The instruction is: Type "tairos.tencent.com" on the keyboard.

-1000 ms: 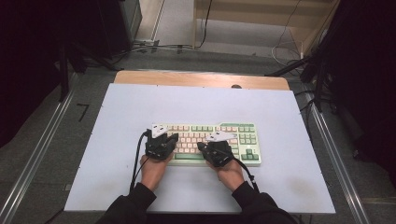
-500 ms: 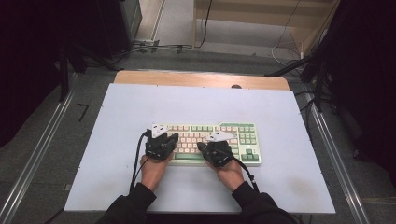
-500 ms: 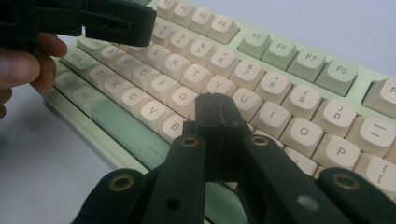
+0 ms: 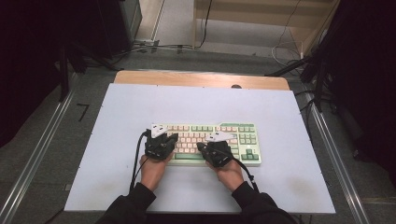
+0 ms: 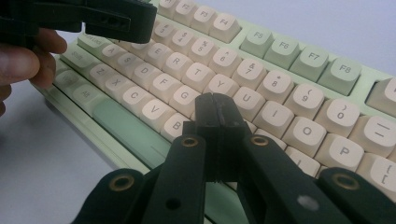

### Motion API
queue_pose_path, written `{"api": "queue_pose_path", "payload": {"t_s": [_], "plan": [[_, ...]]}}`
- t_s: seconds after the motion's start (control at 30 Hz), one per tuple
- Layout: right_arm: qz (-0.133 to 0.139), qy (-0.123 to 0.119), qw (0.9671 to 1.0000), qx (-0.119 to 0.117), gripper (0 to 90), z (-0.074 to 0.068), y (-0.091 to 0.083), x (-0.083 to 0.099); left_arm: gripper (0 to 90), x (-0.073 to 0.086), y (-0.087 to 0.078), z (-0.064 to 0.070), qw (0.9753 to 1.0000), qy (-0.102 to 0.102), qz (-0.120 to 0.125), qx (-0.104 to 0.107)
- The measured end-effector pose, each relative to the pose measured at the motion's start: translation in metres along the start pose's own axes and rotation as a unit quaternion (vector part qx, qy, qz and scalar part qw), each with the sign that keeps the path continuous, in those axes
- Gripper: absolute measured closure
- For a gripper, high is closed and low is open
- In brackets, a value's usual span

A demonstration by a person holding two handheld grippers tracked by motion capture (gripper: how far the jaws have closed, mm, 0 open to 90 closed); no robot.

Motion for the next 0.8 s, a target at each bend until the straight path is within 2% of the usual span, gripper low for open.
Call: {"api": "queue_pose_path", "payload": {"t_s": [0.5, 0.8], "plan": [[-0.014, -0.009, 0.9999, 0.002, 87.5, -0.0036, 0.0075, 0.0049, 90.0, 0.0003, -0.0006, -0.0007, 1.0000, -0.001, 0.000, 0.000], [0.007, 0.002, 1.0000, 0.002, 87.5, 0.0014, -0.0021, -0.0014, 90.0, 0.0003, -0.0003, -0.0002, 1.0000, 0.000, 0.000, 0.001]]}}
Point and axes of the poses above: each handheld gripper's, and its own axes: y roughly forward along the jaws, x roughly out of its underside, z roughly to its right, the point moved 9 cm from there along y, roughly forward along the jaws, and after that the axes turned 15 degrees about -z, right-handed, at the moved point
